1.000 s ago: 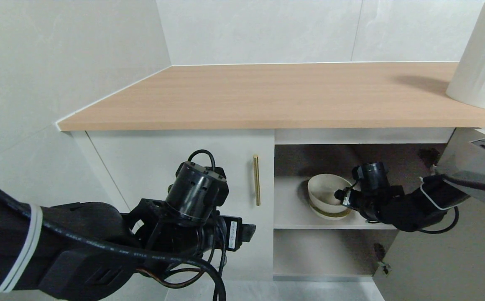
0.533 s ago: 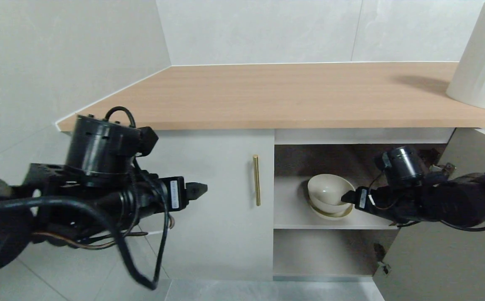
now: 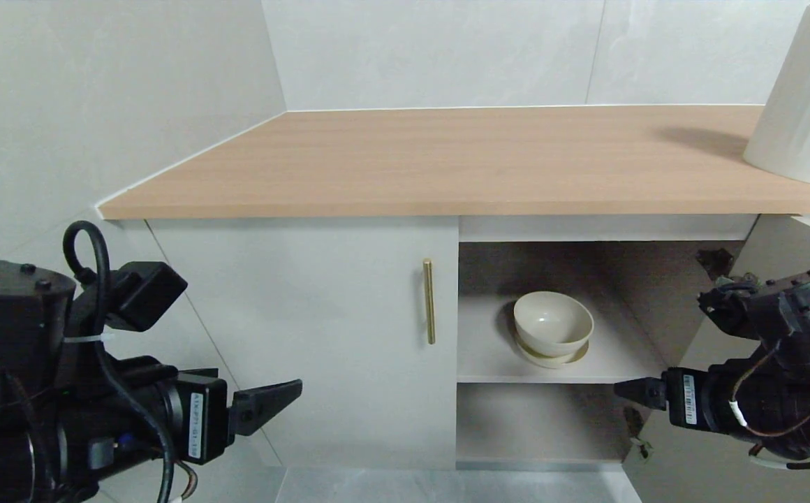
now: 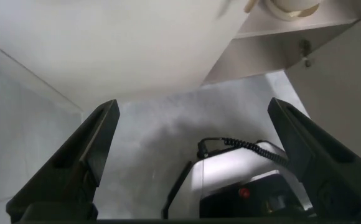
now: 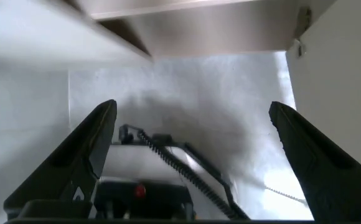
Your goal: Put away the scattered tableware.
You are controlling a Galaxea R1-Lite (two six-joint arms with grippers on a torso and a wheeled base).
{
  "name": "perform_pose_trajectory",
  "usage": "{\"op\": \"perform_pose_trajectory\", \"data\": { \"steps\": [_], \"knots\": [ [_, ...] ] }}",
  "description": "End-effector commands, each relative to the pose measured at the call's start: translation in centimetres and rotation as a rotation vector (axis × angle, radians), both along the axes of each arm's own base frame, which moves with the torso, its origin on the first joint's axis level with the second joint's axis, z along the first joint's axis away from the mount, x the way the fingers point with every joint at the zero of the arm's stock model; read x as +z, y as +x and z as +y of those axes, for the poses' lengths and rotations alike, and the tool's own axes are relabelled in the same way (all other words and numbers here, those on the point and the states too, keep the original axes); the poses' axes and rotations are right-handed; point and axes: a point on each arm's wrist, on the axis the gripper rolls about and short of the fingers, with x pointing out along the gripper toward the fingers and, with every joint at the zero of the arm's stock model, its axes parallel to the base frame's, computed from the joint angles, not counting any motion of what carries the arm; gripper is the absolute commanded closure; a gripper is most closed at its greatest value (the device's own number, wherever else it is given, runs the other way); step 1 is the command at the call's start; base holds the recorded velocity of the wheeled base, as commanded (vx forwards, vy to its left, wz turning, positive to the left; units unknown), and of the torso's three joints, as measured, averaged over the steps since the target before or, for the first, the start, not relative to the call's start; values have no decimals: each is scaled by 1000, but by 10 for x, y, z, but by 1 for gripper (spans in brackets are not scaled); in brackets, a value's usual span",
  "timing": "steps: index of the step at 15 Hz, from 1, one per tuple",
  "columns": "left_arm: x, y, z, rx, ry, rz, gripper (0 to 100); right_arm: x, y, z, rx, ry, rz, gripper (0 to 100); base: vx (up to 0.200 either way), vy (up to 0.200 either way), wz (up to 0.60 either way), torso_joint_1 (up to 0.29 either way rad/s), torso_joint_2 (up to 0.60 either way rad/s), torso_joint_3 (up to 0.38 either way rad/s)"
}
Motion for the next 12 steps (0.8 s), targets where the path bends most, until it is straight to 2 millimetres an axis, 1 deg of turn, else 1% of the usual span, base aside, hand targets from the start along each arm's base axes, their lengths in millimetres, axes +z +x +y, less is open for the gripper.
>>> {"op": "perform_pose_trajectory", "data": {
  "steps": [1, 10, 12],
  "knots": [
    [1, -4, 1, -11, -4, -7, 0, 5, -10, 3, 28, -22, -38, 0, 0, 0, 0, 0, 0, 0],
    [0, -5, 0, -16, -4, -5, 0, 10, -14, 0, 14, -27, -64, 0, -200, 0, 0, 4, 0, 0],
    [0, -5, -1, -20, -4, -4, 0, 11, -18, -2, 19, -42, -37, 0, -200, 0, 0, 7, 7, 2]
  ]
}}
